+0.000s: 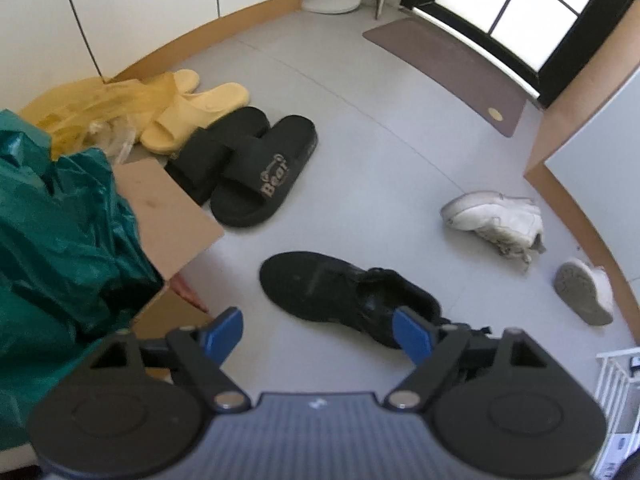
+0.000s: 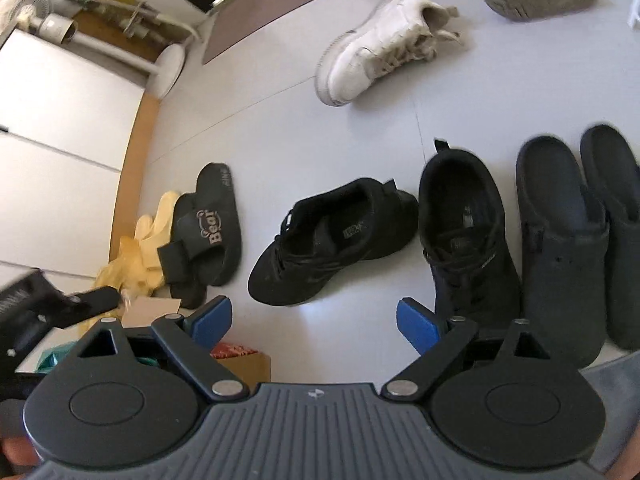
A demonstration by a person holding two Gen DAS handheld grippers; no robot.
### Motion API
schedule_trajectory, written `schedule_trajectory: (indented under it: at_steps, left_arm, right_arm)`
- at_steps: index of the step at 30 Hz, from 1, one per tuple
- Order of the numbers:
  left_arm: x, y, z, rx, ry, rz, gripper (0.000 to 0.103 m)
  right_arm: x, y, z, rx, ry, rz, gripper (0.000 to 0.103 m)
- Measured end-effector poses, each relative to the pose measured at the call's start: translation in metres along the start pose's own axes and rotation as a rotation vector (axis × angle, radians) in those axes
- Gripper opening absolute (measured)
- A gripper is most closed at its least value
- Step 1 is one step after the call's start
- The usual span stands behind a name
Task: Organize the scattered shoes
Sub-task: 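Move the right tool to the heel of the second black sneaker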
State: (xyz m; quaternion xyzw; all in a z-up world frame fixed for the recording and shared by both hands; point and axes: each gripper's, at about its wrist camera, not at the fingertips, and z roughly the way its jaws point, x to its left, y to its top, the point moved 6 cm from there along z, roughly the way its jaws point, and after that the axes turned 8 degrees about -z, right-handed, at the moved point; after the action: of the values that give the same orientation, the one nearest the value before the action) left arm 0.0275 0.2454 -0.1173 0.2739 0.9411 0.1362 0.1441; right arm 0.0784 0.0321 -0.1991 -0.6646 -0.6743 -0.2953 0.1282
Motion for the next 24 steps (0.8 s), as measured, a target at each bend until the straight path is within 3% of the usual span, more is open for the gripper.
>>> schedule_trajectory:
  at_steps: [4,7,11,15,19,24]
  left_arm:
    - [-0.01,-0.007,0.0,0.001,-0.026,-0.005,0.084]
    - [-0.018,-0.01,0.0,-0.03,0.0,0.087,0.085]
    - [-0.026,-0.014,0.009,-0.001,0.007,0.113,0.085]
    - [-0.037,-0.012,0.019,-0.023,0.027,0.196,0.085]
    - [-0.039,-0.011,0.034,-0.035,0.07,0.245,0.085]
    - [-0.035,-0.009,0.055,0.005,0.1,0.247,0.084]
  right_arm:
    - [-0.005,-0.019,0.017,-0.009,0.027,0.087,0.093]
    - [-0.006,-0.028,0.024,-0.027,0.013,0.091,0.093]
    - [-0.02,-0.03,0.026,-0.098,0.01,0.175,0.093]
    - [-0.025,-0.029,0.032,-0.135,0.028,0.187,0.093]
    - [-0.031,-0.03,0.045,-0.139,0.043,0.201,0.093]
    - [-0.037,-0.033,0.075,-0.11,0.044,0.175,0.093]
